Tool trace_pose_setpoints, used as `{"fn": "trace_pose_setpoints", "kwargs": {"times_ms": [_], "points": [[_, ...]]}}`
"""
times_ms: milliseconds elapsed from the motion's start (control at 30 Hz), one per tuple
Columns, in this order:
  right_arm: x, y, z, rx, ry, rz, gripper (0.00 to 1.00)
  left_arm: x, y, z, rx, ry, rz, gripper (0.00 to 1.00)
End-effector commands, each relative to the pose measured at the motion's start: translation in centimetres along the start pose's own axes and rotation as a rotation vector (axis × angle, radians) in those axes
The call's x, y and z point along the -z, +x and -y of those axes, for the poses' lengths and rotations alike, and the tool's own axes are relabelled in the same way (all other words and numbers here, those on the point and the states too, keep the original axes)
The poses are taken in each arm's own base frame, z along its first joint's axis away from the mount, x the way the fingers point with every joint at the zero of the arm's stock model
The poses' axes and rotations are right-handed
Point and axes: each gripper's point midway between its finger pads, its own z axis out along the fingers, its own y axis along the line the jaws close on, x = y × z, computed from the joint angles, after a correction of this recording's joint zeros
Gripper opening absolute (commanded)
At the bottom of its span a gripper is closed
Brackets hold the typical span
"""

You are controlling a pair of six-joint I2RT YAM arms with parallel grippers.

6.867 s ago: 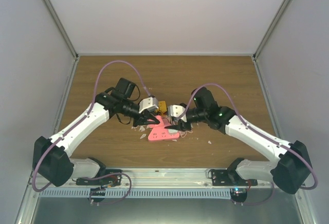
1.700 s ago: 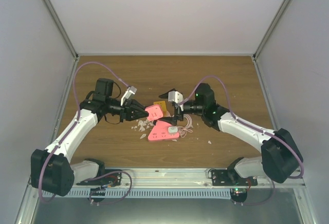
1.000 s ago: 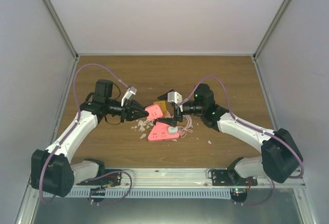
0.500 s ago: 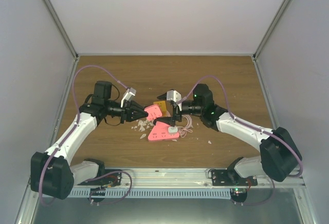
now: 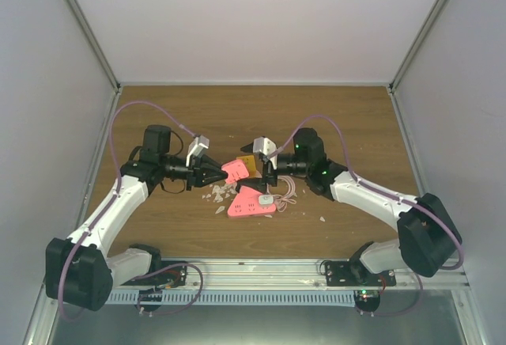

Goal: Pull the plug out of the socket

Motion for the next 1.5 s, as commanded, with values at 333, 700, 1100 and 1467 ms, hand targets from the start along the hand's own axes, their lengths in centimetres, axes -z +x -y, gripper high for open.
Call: {"fn": "trace_pose_setpoints", "kwargs": {"times_ms": [333, 700, 1100, 1467], "points": [[0.2, -2.3, 3.8, 0.037, 0.179, 0.019, 1.0, -1.3, 0.7, 2.7, -0.085, 0.083, -0.041, 0.0], [0.4, -3.0, 5.1, 0.035, 0.225, 0.011, 1.0, -1.5, 1.1, 3.1, -0.101, 0.096, -0.052, 0.0], [0.7, -5.9, 4.1, 0.118, 0.135, 0.009, 1.0, -1.4, 0.2, 1.1, -0.089, 0.009, -0.05, 0.0], [2.1, -5.6, 0.8, 0.191, 0.019, -0.052, 1.0, 0.8, -1.0, -3.0, -0.041, -0.161, -0.013, 0.0]]}}
